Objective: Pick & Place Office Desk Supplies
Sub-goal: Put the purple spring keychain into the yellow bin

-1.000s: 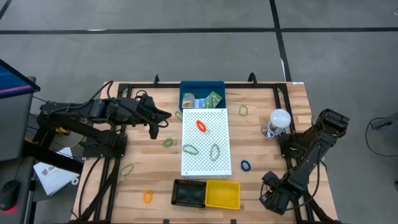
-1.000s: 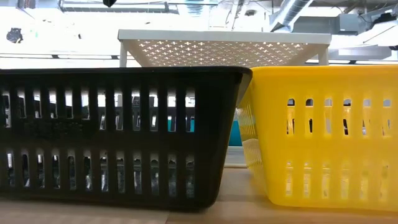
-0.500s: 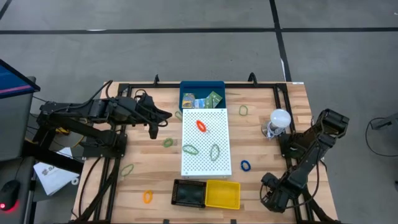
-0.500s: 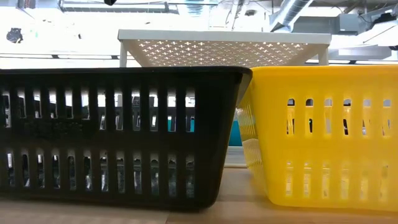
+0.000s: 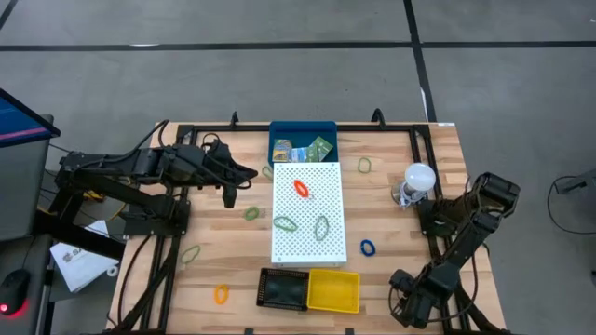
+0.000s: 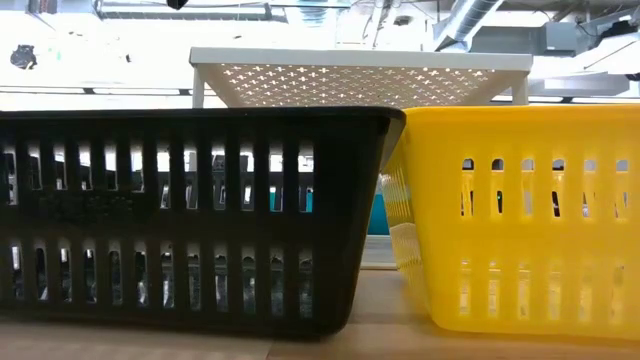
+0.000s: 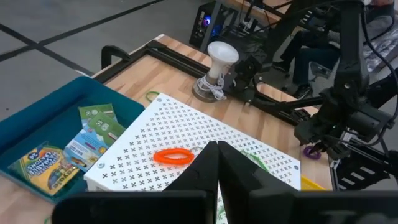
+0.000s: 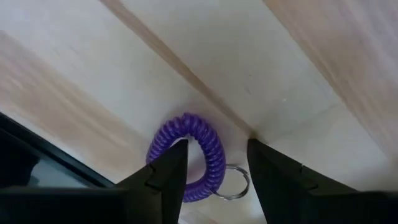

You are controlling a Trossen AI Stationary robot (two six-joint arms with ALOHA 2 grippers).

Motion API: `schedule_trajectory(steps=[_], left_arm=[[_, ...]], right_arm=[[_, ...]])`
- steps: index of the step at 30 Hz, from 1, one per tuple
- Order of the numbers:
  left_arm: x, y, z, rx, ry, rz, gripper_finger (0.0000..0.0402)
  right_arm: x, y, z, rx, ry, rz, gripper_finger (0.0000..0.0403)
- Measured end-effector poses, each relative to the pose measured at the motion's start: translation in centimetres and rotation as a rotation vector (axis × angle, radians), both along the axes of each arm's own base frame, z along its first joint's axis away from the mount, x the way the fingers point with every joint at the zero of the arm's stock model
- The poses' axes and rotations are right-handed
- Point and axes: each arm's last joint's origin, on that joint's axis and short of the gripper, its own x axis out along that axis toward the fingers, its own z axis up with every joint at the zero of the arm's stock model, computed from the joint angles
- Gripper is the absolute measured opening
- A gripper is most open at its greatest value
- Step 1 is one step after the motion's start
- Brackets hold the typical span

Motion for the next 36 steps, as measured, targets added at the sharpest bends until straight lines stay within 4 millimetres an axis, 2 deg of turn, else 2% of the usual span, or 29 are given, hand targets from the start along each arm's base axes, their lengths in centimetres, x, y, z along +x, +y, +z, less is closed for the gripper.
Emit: schedule_trajectory(steps=[4,7,14,16,22,25,29,36], left_arm=[[0.1,-0.1,0.2,-0.009,-0.024,-0.014,0.0],[0.2,-0.1,0.4,-0.012,-0.044,-0.016,0.0],[0.2,-0.1,0.5,-0.013,-0.055,-0.016,0.0],[0.2,-0.1,0.5,-0.013,-0.055,-0.016,0.0],[0.2,-0.2,0.5,-0.013,-0.054,-0.023,0.0],[0.1,-0.6,0.4,-0.013,-0.049,-0.04,0.0],[0.1,-1.1,0.3,-0.012,-0.036,-0.065,0.0],[0.0,-1.3,0.2,-0.01,-0.024,-0.079,0.0]], right_arm=[[0.4,-0.3,0.0,-0.029,0.004,-0.021,0.0159],[0.5,-0.7,-0.1,-0.046,0.018,-0.028,0.0137],[0.7,-1.0,-0.2,-0.07,0.004,0.007,0.0029],[0.7,-1.1,-0.1,-0.07,-0.001,0.022,0.0012],[0.8,-1.6,0.9,-0.083,-0.071,0.012,0.0007],[0.9,-2.7,1.7,-0.156,-0.148,-0.014,0.0005],[1.2,-3.7,3.9,-0.134,-0.211,-0.05,0.0003],[3.2,-7.2,7.6,-0.125,-0.407,-0.14,0.0001]])
